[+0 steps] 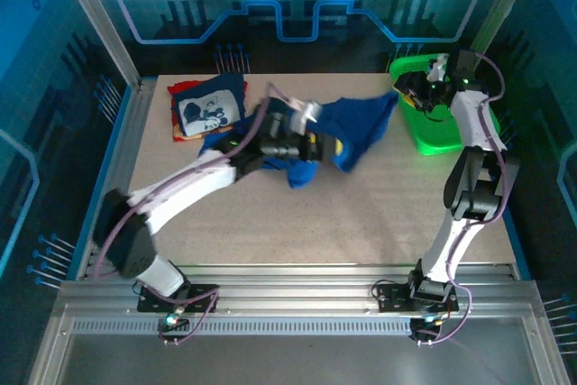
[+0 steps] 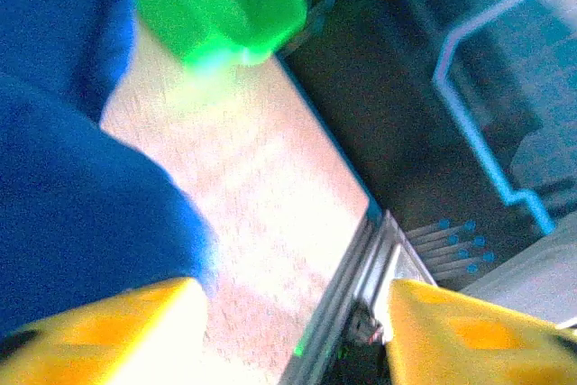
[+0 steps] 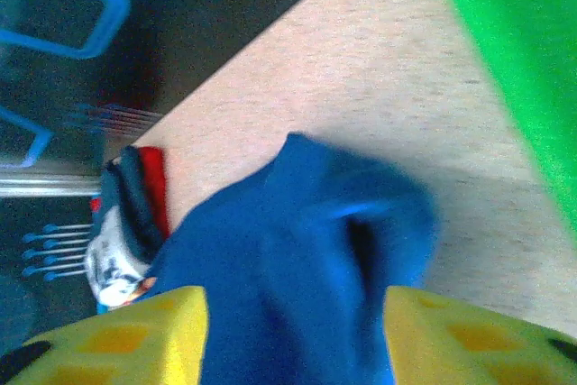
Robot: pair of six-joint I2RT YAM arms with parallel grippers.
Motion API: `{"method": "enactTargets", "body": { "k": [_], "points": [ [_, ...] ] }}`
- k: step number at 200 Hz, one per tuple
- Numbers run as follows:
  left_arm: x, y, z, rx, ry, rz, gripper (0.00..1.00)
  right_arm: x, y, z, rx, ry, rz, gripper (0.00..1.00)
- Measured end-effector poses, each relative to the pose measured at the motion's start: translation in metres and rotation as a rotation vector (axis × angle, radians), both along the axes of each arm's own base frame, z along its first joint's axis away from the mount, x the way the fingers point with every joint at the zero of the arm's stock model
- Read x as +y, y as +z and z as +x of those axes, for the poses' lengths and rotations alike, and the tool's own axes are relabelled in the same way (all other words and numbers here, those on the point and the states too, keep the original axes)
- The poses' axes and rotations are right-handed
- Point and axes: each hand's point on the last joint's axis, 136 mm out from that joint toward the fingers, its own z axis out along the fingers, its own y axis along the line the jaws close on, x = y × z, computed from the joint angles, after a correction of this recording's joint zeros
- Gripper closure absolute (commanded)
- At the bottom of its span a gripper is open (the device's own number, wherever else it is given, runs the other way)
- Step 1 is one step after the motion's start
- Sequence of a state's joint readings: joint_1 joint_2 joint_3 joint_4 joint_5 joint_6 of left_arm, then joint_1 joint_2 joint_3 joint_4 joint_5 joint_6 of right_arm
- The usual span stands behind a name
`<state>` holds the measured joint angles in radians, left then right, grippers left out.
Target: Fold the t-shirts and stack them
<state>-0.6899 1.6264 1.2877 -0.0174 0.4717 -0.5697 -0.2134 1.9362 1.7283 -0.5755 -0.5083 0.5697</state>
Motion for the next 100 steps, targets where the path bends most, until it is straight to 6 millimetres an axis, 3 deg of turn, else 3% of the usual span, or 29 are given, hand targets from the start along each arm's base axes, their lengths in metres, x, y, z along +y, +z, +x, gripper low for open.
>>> {"method": "enactTargets", "body": {
  "k": [6, 14, 27, 41, 53, 68, 79, 100],
  "points": [
    [-0.009, -0.018, -0.001, 0.052, -0.018, 0.0, 0.02, -0.007, -0.008, -0.003, 0.023, -0.017, -0.006, 0.33],
    [-0.016, -0.034, -0.001, 0.107, -0.025, -0.002, 0.01, -0.015, -0.014, -0.007, 0.043, -0.035, -0.022, 0.3],
    [-0.017, -0.037, 0.0, 0.141, -0.029, -0.014, 0.01, -0.023, -0.019, -0.012, 0.064, -0.052, -0.062, 0.25],
    [-0.013, -0.012, 0.001, 0.12, -0.038, -0.065, 0.01, -0.024, -0.014, -0.022, 0.071, -0.058, -0.109, 0.24],
    [-0.002, 0.021, 0.004, 0.08, -0.031, -0.123, 0.01, -0.021, -0.002, -0.036, 0.069, -0.061, -0.147, 0.21],
    [0.027, 0.061, 0.011, 0.021, 0.018, -0.175, 0.01, -0.012, 0.019, -0.06, 0.046, -0.052, -0.187, 0.21],
    [0.062, 0.085, 0.022, -0.018, 0.096, -0.191, 0.01, 0.003, 0.034, -0.081, 0.026, -0.023, -0.207, 0.21],
    [0.135, 0.094, 0.05, -0.028, 0.313, -0.147, 0.01, 0.046, 0.044, -0.122, 0.023, 0.072, -0.225, 0.22]
  ]
}}
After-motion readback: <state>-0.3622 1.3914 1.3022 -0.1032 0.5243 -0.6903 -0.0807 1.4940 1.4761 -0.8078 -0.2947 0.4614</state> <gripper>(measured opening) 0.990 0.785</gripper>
